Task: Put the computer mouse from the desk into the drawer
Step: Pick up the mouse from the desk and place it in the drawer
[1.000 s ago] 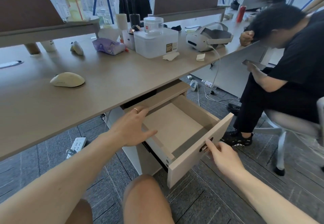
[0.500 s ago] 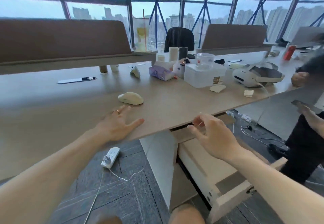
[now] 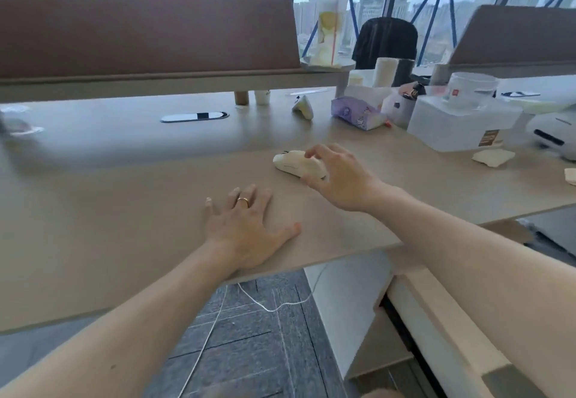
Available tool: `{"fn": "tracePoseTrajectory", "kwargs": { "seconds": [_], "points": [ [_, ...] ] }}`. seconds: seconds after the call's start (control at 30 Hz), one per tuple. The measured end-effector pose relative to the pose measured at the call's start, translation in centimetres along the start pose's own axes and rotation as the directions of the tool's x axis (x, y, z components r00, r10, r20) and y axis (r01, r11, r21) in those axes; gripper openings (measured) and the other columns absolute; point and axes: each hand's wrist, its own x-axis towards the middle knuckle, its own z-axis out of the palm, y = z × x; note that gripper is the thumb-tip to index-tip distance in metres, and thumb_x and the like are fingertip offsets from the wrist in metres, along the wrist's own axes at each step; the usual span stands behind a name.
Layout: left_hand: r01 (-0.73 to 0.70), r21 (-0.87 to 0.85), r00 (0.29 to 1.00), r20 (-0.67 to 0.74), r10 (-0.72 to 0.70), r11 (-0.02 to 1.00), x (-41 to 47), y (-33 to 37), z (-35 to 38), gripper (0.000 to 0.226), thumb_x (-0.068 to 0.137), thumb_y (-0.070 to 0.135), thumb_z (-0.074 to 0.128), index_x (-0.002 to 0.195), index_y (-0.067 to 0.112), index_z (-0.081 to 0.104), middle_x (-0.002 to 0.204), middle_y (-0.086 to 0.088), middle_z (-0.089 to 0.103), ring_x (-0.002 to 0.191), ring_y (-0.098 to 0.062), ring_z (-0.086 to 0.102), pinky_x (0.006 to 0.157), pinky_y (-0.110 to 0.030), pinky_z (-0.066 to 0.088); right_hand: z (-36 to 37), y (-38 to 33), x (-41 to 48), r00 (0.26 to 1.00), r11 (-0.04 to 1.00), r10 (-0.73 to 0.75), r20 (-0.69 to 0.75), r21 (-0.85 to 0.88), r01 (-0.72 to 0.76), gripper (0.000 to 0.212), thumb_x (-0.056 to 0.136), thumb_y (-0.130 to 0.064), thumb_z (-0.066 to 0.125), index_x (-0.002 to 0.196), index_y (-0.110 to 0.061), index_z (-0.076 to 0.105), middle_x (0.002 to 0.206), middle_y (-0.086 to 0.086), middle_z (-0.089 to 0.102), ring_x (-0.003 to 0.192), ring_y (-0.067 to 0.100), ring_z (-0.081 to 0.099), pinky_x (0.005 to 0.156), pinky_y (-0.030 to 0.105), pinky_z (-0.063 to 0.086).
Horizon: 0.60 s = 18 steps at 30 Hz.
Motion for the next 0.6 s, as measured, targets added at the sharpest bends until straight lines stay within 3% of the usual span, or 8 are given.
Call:
{"fn": "tracePoseTrajectory", "kwargs": {
  "seconds": [0.1,0.23,0.37,0.47,0.53,0.6],
  "points": [
    [-0.010,-0.008,1.000,0.007,0.010,1.000,0.2,0.0,0.2,0.100,0.069,0.095,0.019,0.154,0.042,0.015,0.167,0.007,0.009,0.154,-0.018,0.001,0.117,-0.064,-0.003,2.4,0.6,2.9,1.000,0.999,0.028,-0.003,0.027,-0.028,0.053,0.086,-0.046,0.062,0.134,-0.026,0.051,0.133,0.005,0.050,0.127,0.030,0.042,0.104,0.041,0.038],
    [-0.008,-0.001,1.000,0.007,0.008,1.000,0.5,-0.2,0.5,0.102,0.067,0.096,0.014,0.155,0.044,0.011,0.169,0.008,0.006,0.154,-0.018,-0.001,0.117,-0.064,-0.006,5.1,1.3,5.4,1.000,0.999,-0.001,0.013,0.055,0.000,0.057,0.081,-0.040,0.062,0.135,-0.028,0.050,0.135,0.007,0.048,0.128,0.032,0.042,0.107,0.040,0.037],
    [-0.001,-0.006,1.000,-0.013,0.001,1.000,0.8,-0.2,0.9,0.102,0.066,0.097,0.014,0.155,0.046,0.012,0.169,0.008,0.007,0.154,-0.016,-0.001,0.117,-0.063,-0.007,6.7,2.2,6.2,0.999,0.993,-0.013,-0.034,0.117,0.017,0.052,0.082,-0.031,0.064,0.133,-0.025,0.055,0.126,0.009,0.052,0.121,0.031,0.050,0.101,0.026,0.034],
    [-0.003,-0.003,1.000,-0.017,0.003,1.000,0.7,-0.2,0.9,0.102,0.066,0.097,0.013,0.155,0.046,0.012,0.169,0.008,0.007,0.154,-0.016,-0.001,0.118,-0.062,-0.006,6.7,2.1,5.8,0.998,0.993,-0.018,-0.060,0.117,0.025,0.062,0.079,-0.024,0.067,0.140,-0.023,0.053,0.124,0.013,0.050,0.120,0.031,0.048,0.095,0.018,0.025],
    [-0.004,0.000,1.000,-0.013,0.004,1.000,0.7,-0.2,0.8,0.103,0.066,0.098,0.013,0.155,0.046,0.011,0.169,0.008,0.007,0.154,-0.016,-0.001,0.118,-0.062,-0.006,6.2,2.3,4.9,0.998,0.996,-0.028,-0.052,0.089,0.032,0.065,0.078,-0.027,0.065,0.142,-0.027,0.052,0.126,0.011,0.049,0.123,0.030,0.045,0.098,0.019,0.025],
    [-0.005,-0.001,1.000,-0.012,0.005,1.000,0.6,-0.1,0.7,0.103,0.067,0.098,0.013,0.155,0.046,0.012,0.169,0.008,0.008,0.154,-0.016,0.000,0.118,-0.062,-0.005,5.5,3.1,3.5,0.998,0.999,-0.029,-0.050,0.039,0.031,0.065,0.078,-0.033,0.060,0.143,-0.033,0.051,0.129,0.008,0.049,0.125,0.028,0.046,0.106,0.029,0.032]
  ]
}}
